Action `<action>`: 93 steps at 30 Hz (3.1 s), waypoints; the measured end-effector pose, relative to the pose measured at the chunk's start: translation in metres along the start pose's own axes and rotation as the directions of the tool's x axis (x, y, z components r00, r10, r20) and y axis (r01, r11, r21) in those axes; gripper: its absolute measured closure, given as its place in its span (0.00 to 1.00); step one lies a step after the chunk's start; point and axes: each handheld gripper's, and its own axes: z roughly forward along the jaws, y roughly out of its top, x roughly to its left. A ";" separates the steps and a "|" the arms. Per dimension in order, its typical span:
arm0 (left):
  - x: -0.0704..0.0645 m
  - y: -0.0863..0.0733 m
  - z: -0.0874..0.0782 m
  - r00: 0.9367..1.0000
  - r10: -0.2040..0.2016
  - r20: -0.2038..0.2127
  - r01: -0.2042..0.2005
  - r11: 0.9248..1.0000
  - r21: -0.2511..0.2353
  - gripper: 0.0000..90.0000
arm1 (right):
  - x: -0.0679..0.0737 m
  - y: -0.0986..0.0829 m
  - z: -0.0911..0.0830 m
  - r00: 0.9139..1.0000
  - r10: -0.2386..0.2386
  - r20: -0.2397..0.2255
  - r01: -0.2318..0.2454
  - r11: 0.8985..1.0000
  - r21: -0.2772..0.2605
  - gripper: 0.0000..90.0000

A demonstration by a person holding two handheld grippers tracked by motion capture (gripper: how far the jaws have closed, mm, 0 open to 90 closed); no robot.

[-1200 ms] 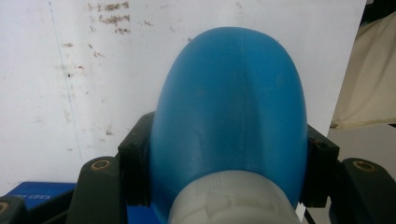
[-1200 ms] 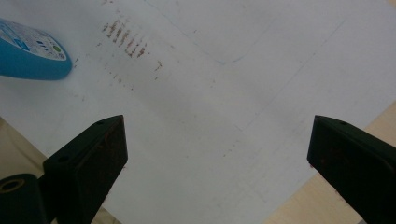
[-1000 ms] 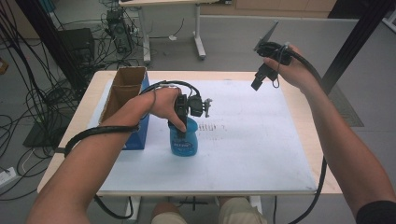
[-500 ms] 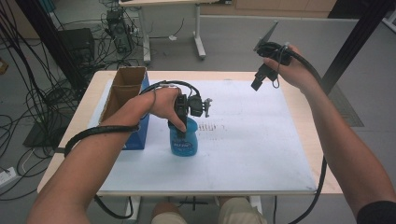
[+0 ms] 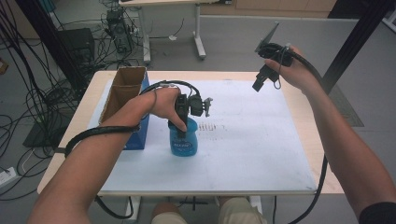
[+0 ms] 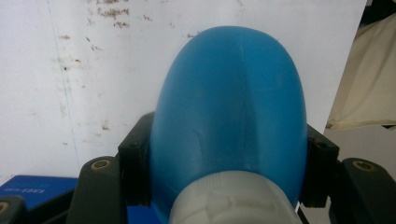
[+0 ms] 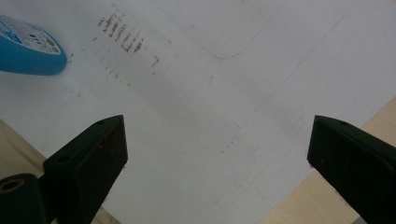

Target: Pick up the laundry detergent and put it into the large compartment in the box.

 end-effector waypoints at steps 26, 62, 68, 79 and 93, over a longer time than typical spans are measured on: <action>0.003 -0.027 -0.139 0.905 -0.424 -0.040 0.420 0.904 -0.079 0.41 | 0.006 0.004 0.010 1.000 -0.022 0.001 0.022 0.999 0.033 0.06; 0.016 -0.160 -0.297 0.122 -0.992 -0.045 0.961 0.129 -0.243 0.41 | 0.020 0.011 0.012 0.998 -0.055 0.015 0.055 0.998 0.037 0.06; 0.012 -0.176 -0.292 0.066 -0.997 -0.042 0.964 0.075 -0.254 0.42 | 0.019 0.010 0.011 0.999 -0.035 0.009 0.035 0.999 0.029 0.06; 0.012 -0.195 -0.278 0.002 -0.999 -0.039 0.967 0.012 -0.256 0.42 | 0.021 0.007 0.007 0.999 -0.031 0.016 0.031 0.999 0.022 0.06; 0.020 -0.204 -0.251 -0.008 -0.999 -0.033 0.970 0.000 -0.242 0.42 | 0.021 0.007 0.007 0.999 -0.031 0.019 0.031 0.999 0.024 0.06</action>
